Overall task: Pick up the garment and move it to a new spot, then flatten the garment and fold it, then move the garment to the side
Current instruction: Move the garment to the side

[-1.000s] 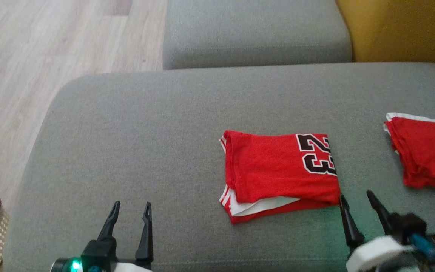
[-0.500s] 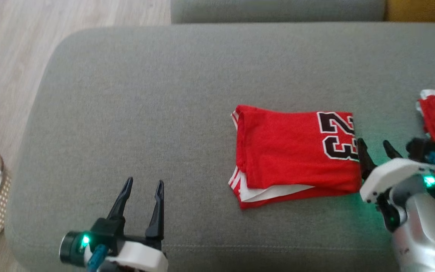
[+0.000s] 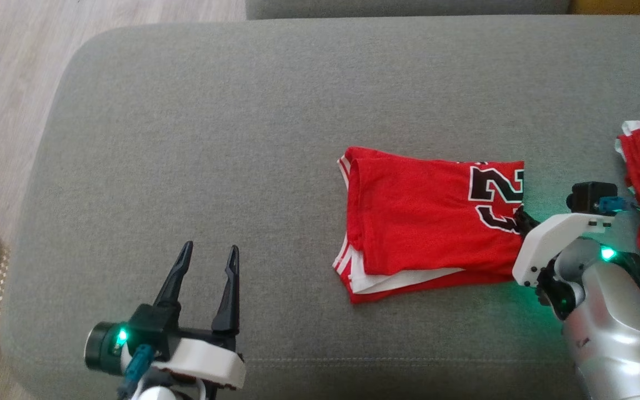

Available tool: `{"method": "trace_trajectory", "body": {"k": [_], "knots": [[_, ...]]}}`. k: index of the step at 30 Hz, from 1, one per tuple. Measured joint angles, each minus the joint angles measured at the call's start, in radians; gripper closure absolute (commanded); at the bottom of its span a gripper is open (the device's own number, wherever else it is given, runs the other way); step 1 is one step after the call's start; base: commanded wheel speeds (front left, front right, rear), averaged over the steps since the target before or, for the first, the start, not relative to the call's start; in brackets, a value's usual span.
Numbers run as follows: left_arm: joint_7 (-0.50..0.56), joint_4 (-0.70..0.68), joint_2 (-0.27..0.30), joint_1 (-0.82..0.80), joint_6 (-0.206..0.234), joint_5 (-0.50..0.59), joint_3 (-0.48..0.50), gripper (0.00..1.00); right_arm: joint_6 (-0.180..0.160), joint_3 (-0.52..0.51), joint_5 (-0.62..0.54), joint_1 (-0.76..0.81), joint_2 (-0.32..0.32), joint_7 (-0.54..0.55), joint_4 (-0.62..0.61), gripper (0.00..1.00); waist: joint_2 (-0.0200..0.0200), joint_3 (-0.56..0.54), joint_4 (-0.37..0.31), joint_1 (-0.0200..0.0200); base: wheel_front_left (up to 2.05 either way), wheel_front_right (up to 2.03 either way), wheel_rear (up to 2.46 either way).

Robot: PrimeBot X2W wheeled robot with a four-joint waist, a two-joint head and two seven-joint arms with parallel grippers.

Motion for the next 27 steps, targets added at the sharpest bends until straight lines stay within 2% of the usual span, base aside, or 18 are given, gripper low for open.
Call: {"method": "trace_trajectory", "body": {"k": [7,12,17,18,22,27], "knots": [[0.0,-0.001,-0.003,0.012,0.001,0.0,0.013,0.0,0.0,0.033,-0.033,0.014,-0.012,-0.035,-0.028,1.0,0.0,-0.028,-0.042,0.0,0.0,0.0,0.0],[0.0,-0.01,-0.003,0.026,0.0,0.0,0.02,0.0,0.0,0.042,-0.068,0.007,-0.07,-0.029,-0.127,1.0,0.0,-0.03,-0.094,0.0,0.0,0.0,0.0],[0.0,-0.043,-0.004,0.025,-0.009,0.014,0.026,0.0,0.0,0.028,-0.135,-0.034,-0.136,0.051,-0.274,1.0,0.0,-0.017,-0.15,0.0,0.0,0.0,0.0],[0.0,-0.043,-0.004,0.025,-0.009,0.014,0.026,0.0,0.0,0.028,-0.135,-0.034,-0.136,0.051,-0.274,1.0,0.0,-0.017,-0.15,0.0,0.0,0.0,0.0],[0.0,-0.063,-0.004,0.017,-0.026,0.029,0.03,0.0,0.0,-0.014,-0.173,-0.068,-0.169,0.124,-0.407,1.0,0.0,0.014,-0.182,0.0,0.0,0.0,0.0],[0.0,-0.067,-0.004,-0.01,-0.035,0.039,0.031,0.0,0.0,-0.099,-0.225,-0.085,-0.186,0.207,-0.525,1.0,0.0,0.059,-0.2,0.0,0.0,0.0,0.0]]}}
